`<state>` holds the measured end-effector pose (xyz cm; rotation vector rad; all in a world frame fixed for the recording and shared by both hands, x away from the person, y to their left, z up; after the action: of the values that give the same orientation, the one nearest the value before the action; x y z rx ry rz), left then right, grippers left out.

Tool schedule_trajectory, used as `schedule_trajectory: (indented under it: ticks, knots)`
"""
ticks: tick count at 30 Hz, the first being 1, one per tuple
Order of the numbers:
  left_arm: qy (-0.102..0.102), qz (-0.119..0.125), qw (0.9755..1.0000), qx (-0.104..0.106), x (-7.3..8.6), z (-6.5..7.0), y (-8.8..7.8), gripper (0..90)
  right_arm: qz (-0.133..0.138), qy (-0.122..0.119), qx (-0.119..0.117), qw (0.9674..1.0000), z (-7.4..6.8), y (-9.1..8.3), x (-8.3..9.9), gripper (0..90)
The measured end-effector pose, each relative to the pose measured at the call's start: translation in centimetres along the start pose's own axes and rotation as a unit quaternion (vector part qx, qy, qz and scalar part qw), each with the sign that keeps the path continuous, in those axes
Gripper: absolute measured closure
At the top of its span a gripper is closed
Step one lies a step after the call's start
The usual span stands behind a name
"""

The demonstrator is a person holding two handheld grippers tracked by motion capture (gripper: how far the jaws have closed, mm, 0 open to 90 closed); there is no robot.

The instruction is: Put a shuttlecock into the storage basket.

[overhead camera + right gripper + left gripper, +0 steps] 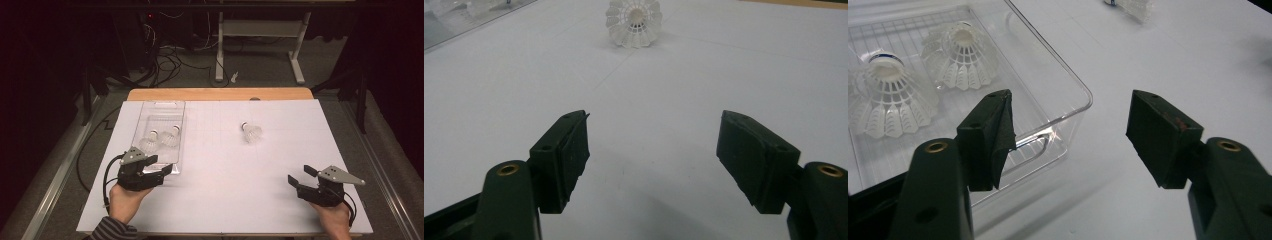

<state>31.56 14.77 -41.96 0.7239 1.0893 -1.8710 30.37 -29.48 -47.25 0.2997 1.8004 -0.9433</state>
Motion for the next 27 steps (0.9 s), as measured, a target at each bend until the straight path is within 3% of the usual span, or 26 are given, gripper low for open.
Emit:
schedule_trajectory:
  ticks: [7, 27]
  knots:
    - [0.001, 0.0, 1.0, 0.006, 0.4, 0.1, -0.1, 36.3, 0.0, 0.001, 0.0, 1.0, 0.0, 0.0, 0.0, 29.7]
    - [0.016, -0.02, 0.9993, 0.027, 2.2, 2.2, 0.4, 37.1, 0.001, 0.001, -0.001, 1.0, 0.0, -0.1, 0.0, 29.7]
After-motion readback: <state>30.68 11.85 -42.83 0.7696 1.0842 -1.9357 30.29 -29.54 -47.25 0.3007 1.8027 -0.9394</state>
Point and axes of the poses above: each handheld gripper's, and its own axes: y roughly forward along the jaws, x roughly out of its underside, z roughly to its right, the point moved 3 cm from there along y, roughly forward along the jaws, and after that the axes turned 15 degrees about -x, right-handed, at the moved point
